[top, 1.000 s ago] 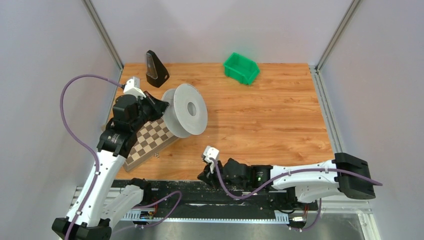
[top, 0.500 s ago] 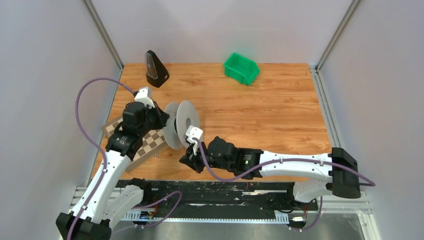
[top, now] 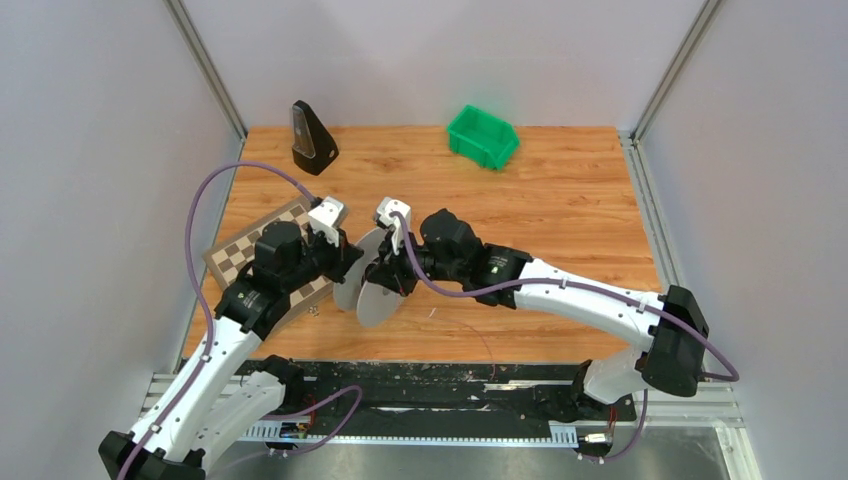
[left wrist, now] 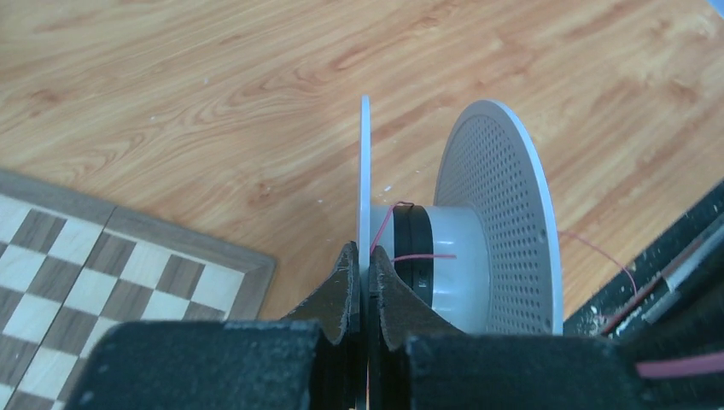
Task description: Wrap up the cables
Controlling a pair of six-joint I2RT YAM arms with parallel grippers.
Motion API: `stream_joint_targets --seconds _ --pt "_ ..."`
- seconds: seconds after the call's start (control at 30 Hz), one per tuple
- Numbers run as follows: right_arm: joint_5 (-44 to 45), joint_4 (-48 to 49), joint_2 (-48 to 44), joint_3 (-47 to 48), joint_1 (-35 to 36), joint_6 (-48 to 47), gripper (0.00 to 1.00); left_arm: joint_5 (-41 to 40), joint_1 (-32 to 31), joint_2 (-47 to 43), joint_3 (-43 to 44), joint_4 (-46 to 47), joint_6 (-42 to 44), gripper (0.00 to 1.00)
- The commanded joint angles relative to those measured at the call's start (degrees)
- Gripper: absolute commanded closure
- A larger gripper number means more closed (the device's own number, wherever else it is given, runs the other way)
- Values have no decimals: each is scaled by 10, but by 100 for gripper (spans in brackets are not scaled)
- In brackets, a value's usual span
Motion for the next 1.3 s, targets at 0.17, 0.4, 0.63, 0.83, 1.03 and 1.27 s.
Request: stream_joint_targets --seconds 0.17,0.4,0.63,0.83,1.03,1.27 --pt "-16 -74 -12 57 -47 -42 100 133 -9 -20 6 34 139 100" --pt "-6 -124 -37 55 -81 -75 100 186 -8 -28 -2 32 168 100" --pt "15 -151 -57 18 -98 -119 100 220 -9 -26 19 -3 189 100" --pt "21 -150 -97 -30 -107 -136 100 269 -8 -18 52 -17 129 100" --pt "-26 -142 -164 -109 -116 -92 100 283 -8 -38 66 35 -25 100" --pt "-53 -55 -253 -201 -116 -42 100 290 -9 -72 65 90 -141 100"
